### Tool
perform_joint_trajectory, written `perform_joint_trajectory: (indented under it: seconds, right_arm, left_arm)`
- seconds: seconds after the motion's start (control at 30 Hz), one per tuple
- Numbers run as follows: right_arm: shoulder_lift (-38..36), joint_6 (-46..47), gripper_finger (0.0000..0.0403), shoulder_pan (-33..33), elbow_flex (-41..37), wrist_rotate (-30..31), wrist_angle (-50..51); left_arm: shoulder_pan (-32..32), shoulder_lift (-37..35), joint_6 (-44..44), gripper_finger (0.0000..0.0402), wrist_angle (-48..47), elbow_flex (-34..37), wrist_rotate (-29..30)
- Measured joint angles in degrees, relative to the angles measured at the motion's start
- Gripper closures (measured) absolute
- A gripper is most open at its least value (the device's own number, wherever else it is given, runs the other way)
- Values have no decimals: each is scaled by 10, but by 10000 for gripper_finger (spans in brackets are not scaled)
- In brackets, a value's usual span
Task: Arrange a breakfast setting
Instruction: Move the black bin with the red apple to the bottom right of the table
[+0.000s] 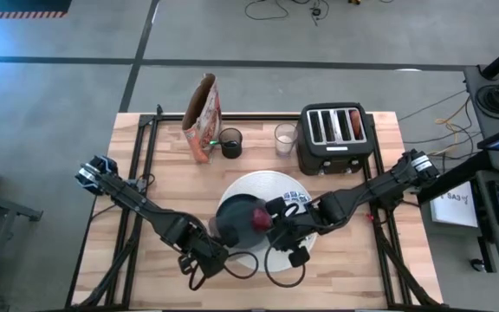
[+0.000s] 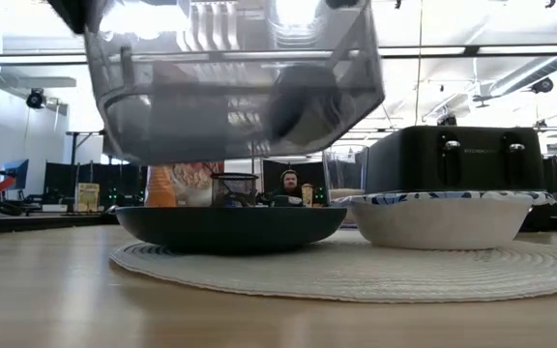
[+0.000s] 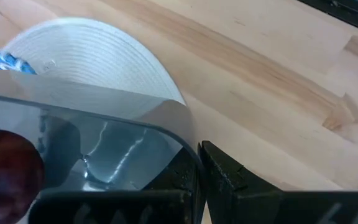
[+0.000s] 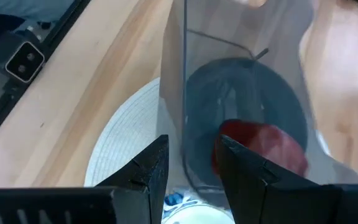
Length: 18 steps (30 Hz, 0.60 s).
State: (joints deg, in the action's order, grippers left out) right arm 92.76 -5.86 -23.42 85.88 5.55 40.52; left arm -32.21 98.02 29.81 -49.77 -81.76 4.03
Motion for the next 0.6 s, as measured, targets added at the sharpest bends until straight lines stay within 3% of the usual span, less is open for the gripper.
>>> perform_joint_trajectory:
  seconds: [0.6]
  right_arm:
    - [25,13,293,9,0,-18,11]
  left_arm:
    - [7,0,63,401,9,-7,-1]
